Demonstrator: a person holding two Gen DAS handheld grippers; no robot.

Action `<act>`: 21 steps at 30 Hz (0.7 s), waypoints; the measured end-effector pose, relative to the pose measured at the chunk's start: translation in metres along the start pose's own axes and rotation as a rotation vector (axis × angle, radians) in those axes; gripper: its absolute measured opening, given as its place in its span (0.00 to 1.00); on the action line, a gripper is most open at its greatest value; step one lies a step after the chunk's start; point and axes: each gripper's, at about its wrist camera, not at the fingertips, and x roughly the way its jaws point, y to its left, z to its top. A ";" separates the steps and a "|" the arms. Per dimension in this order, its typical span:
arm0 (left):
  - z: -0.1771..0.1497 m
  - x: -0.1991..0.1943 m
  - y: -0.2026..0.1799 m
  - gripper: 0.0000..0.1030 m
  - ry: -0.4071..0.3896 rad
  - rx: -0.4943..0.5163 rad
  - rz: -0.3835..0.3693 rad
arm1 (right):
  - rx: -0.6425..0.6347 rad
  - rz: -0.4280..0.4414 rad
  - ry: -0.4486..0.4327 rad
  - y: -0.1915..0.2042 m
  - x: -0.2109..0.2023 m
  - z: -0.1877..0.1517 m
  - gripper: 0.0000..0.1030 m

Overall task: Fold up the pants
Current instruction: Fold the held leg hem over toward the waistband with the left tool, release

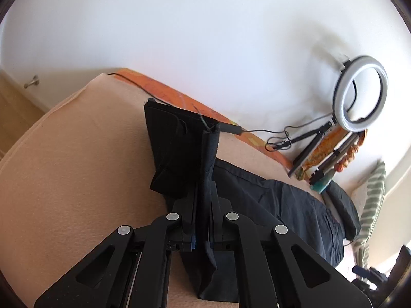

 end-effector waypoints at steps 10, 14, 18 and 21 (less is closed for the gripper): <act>-0.054 0.029 -0.089 0.04 0.137 0.337 -0.047 | 0.100 0.014 -0.009 -0.022 0.000 0.008 0.56; -0.055 0.020 -0.075 0.06 0.167 0.332 -0.052 | 0.068 0.004 -0.012 -0.017 0.000 0.008 0.56; -0.051 0.005 -0.060 0.14 0.154 0.321 -0.030 | 0.042 0.004 0.000 -0.012 0.005 0.007 0.56; -0.046 -0.007 -0.063 0.28 0.112 0.349 -0.016 | 0.039 0.011 -0.007 -0.009 0.004 0.007 0.56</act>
